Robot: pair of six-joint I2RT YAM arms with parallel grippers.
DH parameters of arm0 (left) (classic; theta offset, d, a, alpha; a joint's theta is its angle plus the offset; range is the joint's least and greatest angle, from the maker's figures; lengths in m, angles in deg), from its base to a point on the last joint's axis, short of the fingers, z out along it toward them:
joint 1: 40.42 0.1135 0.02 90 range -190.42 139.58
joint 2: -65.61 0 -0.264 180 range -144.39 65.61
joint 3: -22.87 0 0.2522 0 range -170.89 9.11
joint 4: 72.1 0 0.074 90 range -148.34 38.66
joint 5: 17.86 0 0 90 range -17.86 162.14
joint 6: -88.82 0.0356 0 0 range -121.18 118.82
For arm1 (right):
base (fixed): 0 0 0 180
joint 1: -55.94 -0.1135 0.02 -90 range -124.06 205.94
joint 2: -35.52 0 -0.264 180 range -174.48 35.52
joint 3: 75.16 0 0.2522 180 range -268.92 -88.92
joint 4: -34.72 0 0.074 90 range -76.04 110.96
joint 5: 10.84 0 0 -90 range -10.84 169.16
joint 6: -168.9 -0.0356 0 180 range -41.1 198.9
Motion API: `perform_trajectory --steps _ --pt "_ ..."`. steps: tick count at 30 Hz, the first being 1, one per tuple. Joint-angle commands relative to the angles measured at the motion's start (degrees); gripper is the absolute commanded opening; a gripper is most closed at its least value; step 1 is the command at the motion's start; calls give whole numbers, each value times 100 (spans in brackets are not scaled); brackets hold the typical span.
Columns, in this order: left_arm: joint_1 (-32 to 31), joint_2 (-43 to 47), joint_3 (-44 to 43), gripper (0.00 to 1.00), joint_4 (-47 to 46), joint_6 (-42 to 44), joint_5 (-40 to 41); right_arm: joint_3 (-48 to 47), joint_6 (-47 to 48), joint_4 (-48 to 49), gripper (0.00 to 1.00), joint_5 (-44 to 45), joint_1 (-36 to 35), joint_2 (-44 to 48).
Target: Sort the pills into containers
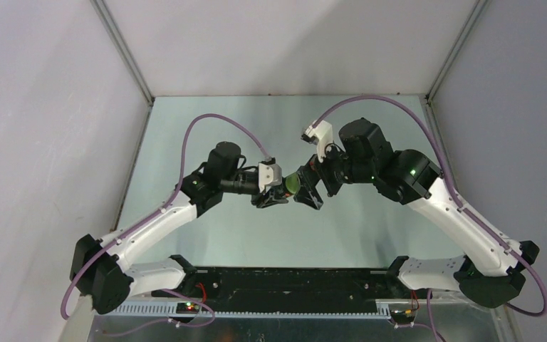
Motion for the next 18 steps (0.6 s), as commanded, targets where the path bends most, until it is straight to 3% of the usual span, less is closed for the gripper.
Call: perform_trajectory --steps 1,5,14,18 --pt "-16 219 -129 0 -83 113 -366 -364 801 -334 98 580 -193 -123" --pt "-14 231 -151 0 -94 125 -349 -387 677 -182 89 941 -344 -250" --pt "-14 230 -184 0 -152 112 -404 -344 58 454 57 1528 -363 -412" --pt "-12 279 -170 0 -220 83 -393 -452 -882 704 56 1985 -372 -545"
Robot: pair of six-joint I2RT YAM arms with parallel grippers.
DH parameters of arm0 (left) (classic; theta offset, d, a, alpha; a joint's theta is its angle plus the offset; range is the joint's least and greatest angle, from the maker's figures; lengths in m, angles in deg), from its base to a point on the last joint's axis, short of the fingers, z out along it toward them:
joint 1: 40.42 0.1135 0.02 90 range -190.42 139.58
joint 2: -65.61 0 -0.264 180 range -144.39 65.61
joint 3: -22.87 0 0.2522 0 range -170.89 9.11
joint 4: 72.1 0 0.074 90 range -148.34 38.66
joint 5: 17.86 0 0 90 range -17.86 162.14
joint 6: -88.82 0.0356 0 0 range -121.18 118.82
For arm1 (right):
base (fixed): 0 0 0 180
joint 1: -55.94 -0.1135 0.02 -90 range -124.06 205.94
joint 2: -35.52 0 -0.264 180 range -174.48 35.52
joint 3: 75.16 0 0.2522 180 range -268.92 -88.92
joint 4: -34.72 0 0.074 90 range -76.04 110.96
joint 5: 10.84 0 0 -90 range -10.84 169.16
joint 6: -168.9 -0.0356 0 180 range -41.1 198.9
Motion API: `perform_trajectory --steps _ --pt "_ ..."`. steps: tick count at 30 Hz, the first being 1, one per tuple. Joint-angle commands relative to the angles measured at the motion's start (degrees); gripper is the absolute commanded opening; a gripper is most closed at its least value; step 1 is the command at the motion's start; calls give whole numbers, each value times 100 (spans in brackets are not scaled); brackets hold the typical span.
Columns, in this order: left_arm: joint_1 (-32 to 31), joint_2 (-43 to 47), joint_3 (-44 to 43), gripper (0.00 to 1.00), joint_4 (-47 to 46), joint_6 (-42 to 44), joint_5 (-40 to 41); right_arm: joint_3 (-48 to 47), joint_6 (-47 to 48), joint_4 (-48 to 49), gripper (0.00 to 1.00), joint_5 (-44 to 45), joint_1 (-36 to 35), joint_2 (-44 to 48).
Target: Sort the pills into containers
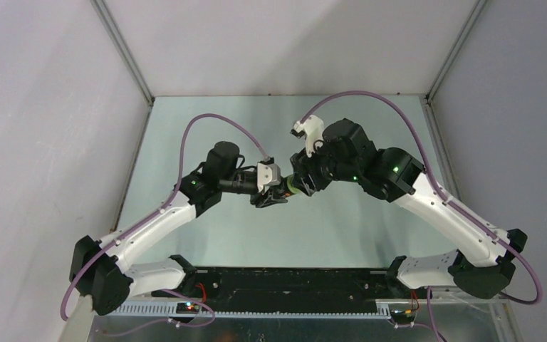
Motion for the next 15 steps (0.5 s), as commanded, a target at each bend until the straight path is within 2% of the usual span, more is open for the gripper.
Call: perform_trajectory --steps 1,6,8,10,13,15 --pt "-28 240 -158 0 -280 52 -267 -334 -1106 622 56 851 24 -188" --pt "-25 270 -107 0 -361 51 -203 -613 -2983 344 57 1728 2 -535" --pt "-26 286 -60 0 -450 43 -149 -761 -3288 154 59 1924 4 -624" --pt "-24 307 -7 0 -486 31 -86 -885 -3353 35 67 1956 21 -631" --pt "-19 333 45 0 -519 31 -38 -904 -3244 124 87 1664 107 -498" --pt "-19 339 48 0 -519 31 -18 -800 -3069 295 93 1185 287 -238"
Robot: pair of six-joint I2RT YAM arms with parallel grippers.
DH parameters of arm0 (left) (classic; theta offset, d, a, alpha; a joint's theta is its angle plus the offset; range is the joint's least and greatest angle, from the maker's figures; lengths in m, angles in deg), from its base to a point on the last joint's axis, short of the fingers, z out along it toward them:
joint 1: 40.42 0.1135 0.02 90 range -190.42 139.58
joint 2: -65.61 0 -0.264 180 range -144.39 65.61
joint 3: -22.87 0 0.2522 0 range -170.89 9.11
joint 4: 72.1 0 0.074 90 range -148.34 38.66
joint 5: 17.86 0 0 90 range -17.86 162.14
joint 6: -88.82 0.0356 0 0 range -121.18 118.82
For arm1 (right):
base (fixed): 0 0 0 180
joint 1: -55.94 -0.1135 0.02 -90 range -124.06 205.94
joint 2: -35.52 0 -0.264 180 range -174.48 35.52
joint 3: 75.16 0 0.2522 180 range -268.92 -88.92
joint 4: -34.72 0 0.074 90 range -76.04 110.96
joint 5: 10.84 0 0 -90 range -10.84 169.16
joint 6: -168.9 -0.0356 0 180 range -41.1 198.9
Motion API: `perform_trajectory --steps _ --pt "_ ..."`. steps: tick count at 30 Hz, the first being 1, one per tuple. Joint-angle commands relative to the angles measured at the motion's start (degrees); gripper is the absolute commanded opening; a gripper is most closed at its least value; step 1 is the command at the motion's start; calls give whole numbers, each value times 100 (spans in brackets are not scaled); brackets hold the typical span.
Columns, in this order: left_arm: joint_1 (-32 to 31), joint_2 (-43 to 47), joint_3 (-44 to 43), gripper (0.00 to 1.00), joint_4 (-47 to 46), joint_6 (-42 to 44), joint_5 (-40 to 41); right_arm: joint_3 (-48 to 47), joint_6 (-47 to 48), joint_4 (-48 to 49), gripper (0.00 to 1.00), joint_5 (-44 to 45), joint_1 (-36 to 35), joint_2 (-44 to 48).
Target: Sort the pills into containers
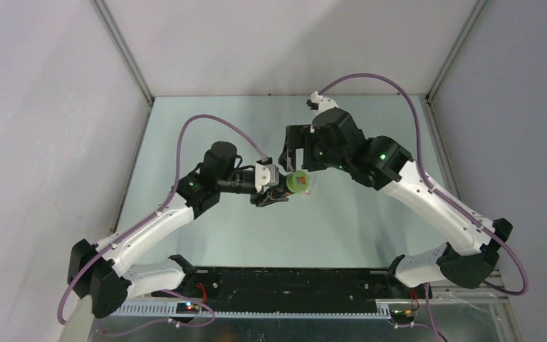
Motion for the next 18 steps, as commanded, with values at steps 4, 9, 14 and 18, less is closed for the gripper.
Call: perform_trajectory --steps 4,9,14,18 --pt "-10 237 53 0 -353 24 19 221 586 535 97 -1654 786 863" --pt "-9 241 -7 0 -255 45 -95 158 2349 -236 98 -3124 880 1077" --pt "-9 193 -53 0 -217 56 -150 -12 3326 -855 99 -2862 629 983" --pt "-7 182 -66 0 -219 54 -145 -91 3684 -1097 99 -2469 356 744"
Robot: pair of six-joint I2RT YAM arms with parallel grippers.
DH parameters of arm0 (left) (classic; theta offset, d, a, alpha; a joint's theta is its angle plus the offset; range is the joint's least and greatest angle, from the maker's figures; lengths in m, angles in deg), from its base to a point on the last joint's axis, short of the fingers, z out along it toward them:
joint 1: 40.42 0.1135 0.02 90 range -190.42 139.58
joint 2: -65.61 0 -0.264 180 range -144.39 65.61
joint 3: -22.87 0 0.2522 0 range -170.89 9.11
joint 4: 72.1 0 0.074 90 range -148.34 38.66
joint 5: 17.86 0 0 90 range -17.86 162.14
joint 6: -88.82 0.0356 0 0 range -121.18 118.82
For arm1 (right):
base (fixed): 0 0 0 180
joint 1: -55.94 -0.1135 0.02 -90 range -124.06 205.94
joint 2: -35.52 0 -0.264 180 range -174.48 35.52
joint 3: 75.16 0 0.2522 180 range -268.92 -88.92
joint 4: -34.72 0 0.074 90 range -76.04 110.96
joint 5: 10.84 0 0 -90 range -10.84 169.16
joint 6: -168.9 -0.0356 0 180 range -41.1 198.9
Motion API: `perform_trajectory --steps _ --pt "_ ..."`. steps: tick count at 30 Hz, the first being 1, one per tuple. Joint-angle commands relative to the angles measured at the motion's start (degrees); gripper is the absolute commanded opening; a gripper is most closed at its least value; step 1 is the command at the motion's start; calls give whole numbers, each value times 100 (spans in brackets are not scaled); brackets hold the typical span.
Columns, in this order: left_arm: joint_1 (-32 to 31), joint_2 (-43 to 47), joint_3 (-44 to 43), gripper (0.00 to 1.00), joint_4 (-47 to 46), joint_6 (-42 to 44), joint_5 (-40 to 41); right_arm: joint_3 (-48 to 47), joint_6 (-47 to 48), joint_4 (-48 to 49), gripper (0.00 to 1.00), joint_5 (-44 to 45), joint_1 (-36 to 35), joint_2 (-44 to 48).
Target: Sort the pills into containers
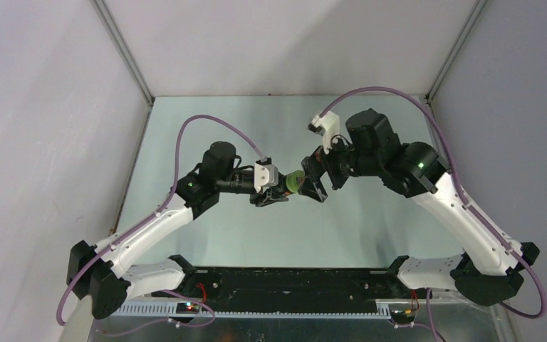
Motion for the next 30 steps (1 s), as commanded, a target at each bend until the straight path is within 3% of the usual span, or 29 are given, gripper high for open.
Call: perform_trajectory --steps 1,8,16,23,30 --pt "-10 113 -66 0 -175 52 -126 -267 882 -413 98 271 -254 -306" --pt "-7 80 -75 0 -225 8 -132 -279 890 88 91 329 -356 -444" --pt "-8 84 -94 0 -284 29 -55 -442 291 291 69 272 -326 -725" --pt "-6 128 -14 0 -510 24 337 -529 -1048 538 47 630 -332 -976" --pt "-10 227 221 0 -876 -29 785 -1088 -3654 -5 28 1913 -304 -1343"
